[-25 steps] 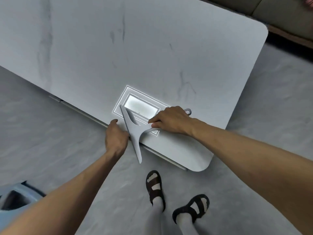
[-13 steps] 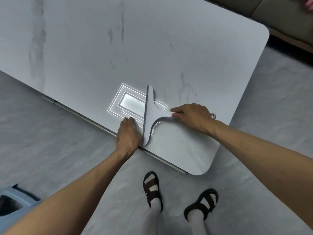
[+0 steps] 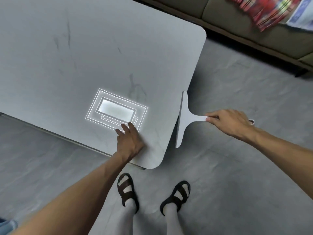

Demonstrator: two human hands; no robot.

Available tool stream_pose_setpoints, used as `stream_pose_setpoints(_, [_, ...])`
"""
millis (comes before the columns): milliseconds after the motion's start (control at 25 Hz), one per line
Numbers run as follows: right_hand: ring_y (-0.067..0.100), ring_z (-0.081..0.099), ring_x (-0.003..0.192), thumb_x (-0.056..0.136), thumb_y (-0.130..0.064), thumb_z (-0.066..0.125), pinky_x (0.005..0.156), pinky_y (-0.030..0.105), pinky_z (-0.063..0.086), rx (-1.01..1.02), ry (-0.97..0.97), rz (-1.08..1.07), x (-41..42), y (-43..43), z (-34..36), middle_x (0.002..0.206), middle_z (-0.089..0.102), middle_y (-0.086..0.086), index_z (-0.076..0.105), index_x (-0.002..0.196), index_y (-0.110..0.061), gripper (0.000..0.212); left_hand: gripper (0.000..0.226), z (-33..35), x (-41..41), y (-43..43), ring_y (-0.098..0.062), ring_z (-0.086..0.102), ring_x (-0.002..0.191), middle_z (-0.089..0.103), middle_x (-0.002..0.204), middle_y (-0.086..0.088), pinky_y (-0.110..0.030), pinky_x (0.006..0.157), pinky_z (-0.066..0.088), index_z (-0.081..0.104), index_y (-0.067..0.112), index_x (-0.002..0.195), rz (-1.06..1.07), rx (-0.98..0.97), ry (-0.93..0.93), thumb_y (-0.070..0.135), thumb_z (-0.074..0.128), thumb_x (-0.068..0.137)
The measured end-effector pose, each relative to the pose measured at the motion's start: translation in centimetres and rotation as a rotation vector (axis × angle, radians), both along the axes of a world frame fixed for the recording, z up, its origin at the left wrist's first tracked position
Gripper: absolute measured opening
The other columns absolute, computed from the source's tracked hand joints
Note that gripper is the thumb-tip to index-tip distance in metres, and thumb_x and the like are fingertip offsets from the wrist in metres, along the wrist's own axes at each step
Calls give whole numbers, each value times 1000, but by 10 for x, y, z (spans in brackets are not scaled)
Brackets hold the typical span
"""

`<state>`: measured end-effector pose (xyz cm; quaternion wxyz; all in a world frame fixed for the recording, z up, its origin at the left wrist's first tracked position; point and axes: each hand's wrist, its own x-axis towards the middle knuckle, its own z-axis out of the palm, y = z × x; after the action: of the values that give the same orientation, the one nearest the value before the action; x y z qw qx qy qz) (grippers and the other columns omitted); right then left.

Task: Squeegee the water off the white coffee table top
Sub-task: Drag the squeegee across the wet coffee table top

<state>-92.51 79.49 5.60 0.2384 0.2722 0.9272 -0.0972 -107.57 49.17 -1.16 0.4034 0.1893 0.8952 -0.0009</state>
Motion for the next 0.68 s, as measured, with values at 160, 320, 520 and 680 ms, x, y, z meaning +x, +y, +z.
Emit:
stream_pose_setpoints(160, [24, 66, 91, 90, -56, 42, 70, 31, 48, -18, 43, 167, -21, -9, 12, 99, 73, -7, 57, 113, -57, 27, 78, 3, -7, 8, -56, 12, 142, 5, 157, -32, -55, 115, 27, 5, 2, 154, 1, -19, -64, 20, 50, 92])
stream_pose_setpoints(320, [18, 65, 96, 90, -55, 42, 66, 28, 33, -209, -33, 449, -57, -73, -1, 104, 71, -14, 56, 115, -58, 29, 82, 8, -9, 8, -50, 15, 144, 5, 158, -29, -53, 116, 21, 5, 7, 155, 9, -14, -84, 22, 55, 92])
stream_pose_setpoints(520, [20, 64, 100, 91, -53, 44, 68, 31, 37, -222, -84, 399, -54, -53, -12, 107, 70, -11, 55, 115, -58, 28, 66, 6, -7, 10, -60, 13, 140, 5, 155, -37, -58, 116, 20, 3, -13, 149, -171, -74, -12, 11, 36, 96])
stream_pose_setpoints(680, [23, 65, 97, 91, -54, 44, 67, 30, 37, -55, -76, 117, -30, 24, 8, 104, 71, -9, 56, 114, -59, 26, 69, 15, -11, 13, -58, 16, 140, 7, 154, -38, -56, 117, 21, 5, -6, 151, -95, -82, -57, 12, 42, 95])
